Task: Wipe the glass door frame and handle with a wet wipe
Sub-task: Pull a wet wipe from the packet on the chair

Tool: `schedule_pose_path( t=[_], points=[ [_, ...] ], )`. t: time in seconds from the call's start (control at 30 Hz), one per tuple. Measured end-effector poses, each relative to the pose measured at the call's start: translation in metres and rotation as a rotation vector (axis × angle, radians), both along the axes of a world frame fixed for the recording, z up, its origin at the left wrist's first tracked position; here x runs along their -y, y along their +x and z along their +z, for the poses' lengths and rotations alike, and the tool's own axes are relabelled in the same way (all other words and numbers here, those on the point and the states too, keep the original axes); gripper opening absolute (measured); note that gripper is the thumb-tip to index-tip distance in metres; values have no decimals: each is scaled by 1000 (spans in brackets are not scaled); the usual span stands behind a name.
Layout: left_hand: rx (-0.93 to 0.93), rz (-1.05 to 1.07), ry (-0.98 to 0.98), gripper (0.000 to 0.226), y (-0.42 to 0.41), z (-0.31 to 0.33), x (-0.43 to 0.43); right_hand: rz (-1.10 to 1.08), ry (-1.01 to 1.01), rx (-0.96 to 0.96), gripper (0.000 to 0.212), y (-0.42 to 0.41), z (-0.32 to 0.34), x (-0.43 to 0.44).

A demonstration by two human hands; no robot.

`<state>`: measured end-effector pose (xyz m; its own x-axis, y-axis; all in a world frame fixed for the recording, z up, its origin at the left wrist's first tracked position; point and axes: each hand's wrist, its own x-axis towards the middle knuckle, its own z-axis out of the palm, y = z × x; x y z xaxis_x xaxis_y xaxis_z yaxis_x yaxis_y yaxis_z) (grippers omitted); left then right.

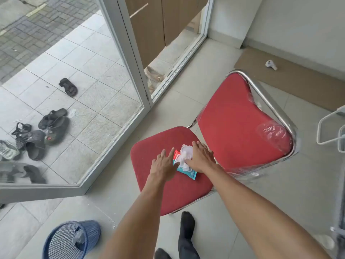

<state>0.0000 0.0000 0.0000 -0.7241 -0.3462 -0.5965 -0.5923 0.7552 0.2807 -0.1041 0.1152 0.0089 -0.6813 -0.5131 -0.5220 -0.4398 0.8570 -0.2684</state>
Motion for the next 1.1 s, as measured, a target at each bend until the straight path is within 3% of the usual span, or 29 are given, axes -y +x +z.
schedule_pose_path(
  t=[0.5, 0.7, 0.83, 1.1],
  points=[
    [-94, 292, 72, 33, -46, -136, -28, -241, -126, 168, 47, -9, -142, -1],
    [-143, 450, 58, 26, -51, -145, -32, -271, -190, 126, 31, -10, -155, 6],
    [-139, 421, 56, 16, -53, -142, -30, -244, -202, 109, 17, -13, -149, 7],
    [-167, 626, 159, 8, -53, -121, -19, -288, -259, 126, 18, -18, -120, 16]
  ],
)
